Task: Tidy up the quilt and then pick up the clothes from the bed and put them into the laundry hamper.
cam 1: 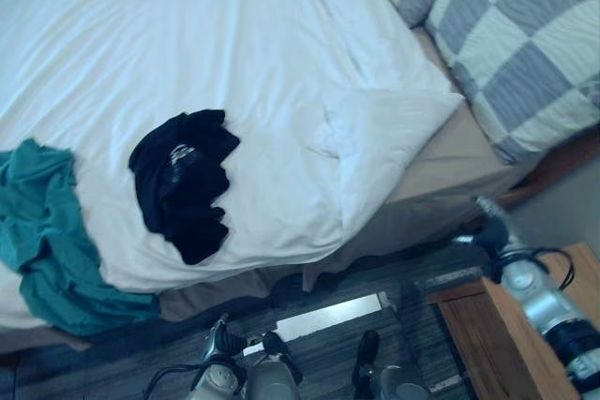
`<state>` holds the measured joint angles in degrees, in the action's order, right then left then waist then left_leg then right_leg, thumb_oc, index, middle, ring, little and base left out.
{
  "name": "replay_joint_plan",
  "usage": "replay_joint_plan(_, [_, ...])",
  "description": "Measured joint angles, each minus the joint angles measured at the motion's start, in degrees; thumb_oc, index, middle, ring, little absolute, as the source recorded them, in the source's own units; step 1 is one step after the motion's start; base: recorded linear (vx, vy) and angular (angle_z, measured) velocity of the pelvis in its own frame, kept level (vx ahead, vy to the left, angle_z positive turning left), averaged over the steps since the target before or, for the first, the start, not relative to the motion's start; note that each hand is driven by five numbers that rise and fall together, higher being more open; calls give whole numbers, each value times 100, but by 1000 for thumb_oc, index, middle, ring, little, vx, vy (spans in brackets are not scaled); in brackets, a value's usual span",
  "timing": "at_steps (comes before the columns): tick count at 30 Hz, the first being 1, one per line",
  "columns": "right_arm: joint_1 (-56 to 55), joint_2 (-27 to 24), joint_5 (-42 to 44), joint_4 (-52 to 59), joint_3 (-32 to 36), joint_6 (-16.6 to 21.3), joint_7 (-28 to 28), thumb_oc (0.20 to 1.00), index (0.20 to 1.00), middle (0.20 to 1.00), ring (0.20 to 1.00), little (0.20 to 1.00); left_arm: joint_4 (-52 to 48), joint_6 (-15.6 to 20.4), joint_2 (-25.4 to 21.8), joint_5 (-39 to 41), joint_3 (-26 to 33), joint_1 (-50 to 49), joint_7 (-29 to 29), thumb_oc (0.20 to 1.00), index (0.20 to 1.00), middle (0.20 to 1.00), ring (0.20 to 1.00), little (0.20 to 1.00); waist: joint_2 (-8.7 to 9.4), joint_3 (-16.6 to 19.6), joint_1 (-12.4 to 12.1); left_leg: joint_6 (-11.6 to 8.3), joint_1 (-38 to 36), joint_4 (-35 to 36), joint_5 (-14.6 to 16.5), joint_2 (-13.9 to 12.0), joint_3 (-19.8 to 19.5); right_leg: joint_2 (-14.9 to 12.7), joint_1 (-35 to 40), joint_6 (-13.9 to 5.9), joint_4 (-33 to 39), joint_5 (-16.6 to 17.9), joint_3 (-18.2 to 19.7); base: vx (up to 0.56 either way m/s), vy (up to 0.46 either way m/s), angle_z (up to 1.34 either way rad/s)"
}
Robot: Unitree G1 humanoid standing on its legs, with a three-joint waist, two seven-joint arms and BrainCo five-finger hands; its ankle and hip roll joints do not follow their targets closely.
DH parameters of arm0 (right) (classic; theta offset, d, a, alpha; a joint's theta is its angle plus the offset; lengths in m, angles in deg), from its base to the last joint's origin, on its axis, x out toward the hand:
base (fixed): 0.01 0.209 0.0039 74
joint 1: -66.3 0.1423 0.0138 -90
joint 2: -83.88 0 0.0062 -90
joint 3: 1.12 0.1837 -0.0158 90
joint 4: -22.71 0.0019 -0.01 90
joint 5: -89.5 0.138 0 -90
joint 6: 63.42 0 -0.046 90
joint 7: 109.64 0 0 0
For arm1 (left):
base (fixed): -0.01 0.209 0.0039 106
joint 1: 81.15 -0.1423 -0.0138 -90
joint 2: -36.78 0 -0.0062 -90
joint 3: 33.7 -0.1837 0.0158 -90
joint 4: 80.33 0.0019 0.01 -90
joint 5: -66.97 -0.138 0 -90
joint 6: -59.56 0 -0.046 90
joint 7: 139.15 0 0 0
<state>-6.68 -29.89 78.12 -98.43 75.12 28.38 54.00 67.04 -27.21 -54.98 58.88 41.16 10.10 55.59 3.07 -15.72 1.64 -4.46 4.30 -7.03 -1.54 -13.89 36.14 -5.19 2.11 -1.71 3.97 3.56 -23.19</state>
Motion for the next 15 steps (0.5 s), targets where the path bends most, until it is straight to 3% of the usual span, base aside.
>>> replay_joint_plan(1, [136,-5,0,-120,20,-7,4,1000,1000,1000,1000,1000,133,-25,-43,-4,6,-69,-25,1000,1000,1000,1000,1000,33,-2,-59,152,-47,144,-63,112,-36,-88,-38,-116,-168,8,4,-5,-10,56])
replay_joint_plan(2, [211,-155,13,-359,-11,-48,26,1000,1000,1000,1000,1000,317,-80,-128,-119,-3,38,-102,1000,1000,1000,1000,1000,95,0,65,337,-71,350,-64,363,-277,-390,-168,-364,-922,-184,-31,-22,-21,70])
replay_joint_plan(3, [369,-263,15,-479,-108,-101,44,1000,1000,1000,1000,1000,432,-82,-147,-151,-17,75,-107,1000,1000,1000,1000,1000,57,-18,143,385,-59,412,-77,423,-404,-570,-478,-527,-1637,-311,51,-22,4,100])
replay_joint_plan(4, [518,-352,15,-538,-127,-118,22,1000,1000,1000,1000,1000,472,-109,-230,-180,-29,81,-109,1000,1000,1000,1000,1000,48,-31,231,519,-102,520,-160,520,-527,-760,-933,-777,-2403,-584,274,33,-61,79])
replay_joint_plan(5, [733,-433,17,-685,-144,-75,14,1000,1000,1000,1000,1000,596,-78,-490,-212,-17,160,-98,1000,1000,1000,1000,1000,243,-77,238,600,-119,665,-221,742,-705,-803,-1382,-949,-2883,-830,968,128,-186,83])
replay_joint_plan(6, [833,-451,18,-701,-117,-124,6,1000,1000,1000,1000,1000,683,-75,-623,-213,23,229,-97,1000,1000,1000,1000,1000,264,-119,236,593,-104,735,-249,851,-826,-745,-1510,-923,-2786,-864,1412,120,-183,87])
replay_joint_plan(8, [874,-546,18,-679,-58,-138,-49,1000,1000,1000,1000,1000,943,-97,-672,-208,161,433,-66,1000,1000,1000,1000,1000,387,-87,311,626,-53,787,-278,1008,-1027,-847,-1421,-899,-2005,-851,1739,72,-270,100])
replay_joint_plan(9, [919,-567,18,-678,-60,-129,-80,1000,1000,1000,1000,1000,1013,-102,-717,-209,193,485,-30,1000,1000,1000,1000,1000,327,-115,176,564,43,721,-238,1058,-1202,-1012,-1370,-911,-1236,-810,1806,106,-355,77])
replay_joint_plan(11, [1064,-534,29,-671,-84,-116,-93,1000,1000,1000,1000,1000,1007,-105,-811,-225,84,561,34,1000,1000,1000,1000,1000,356,-135,53,538,147,653,-209,1084,-1196,-1136,-1405,-878,-805,-649,1924,40,-236,33])
replay_joint_plan(12, [1416,-323,71,-792,-99,-124,-109,1000,1000,1000,1000,1000,1059,-136,-842,-286,-58,530,46,1000,1000,1000,1000,1000,379,-190,-31,548,153,576,-221,1082,-1183,-1340,-1481,-826,-731,-537,1832,-95,-237,11])
replay_joint_plan(15, [2841,-580,267,-1130,-939,-143,-108,1000,1000,1000,1000,1000,841,-100,-980,-368,-147,672,101,1000,1000,1000,1000,1000,271,-452,-64,398,555,290,-165,904,-1236,-1207,-1762,-888,-755,-169,1857,-94,-172,9])
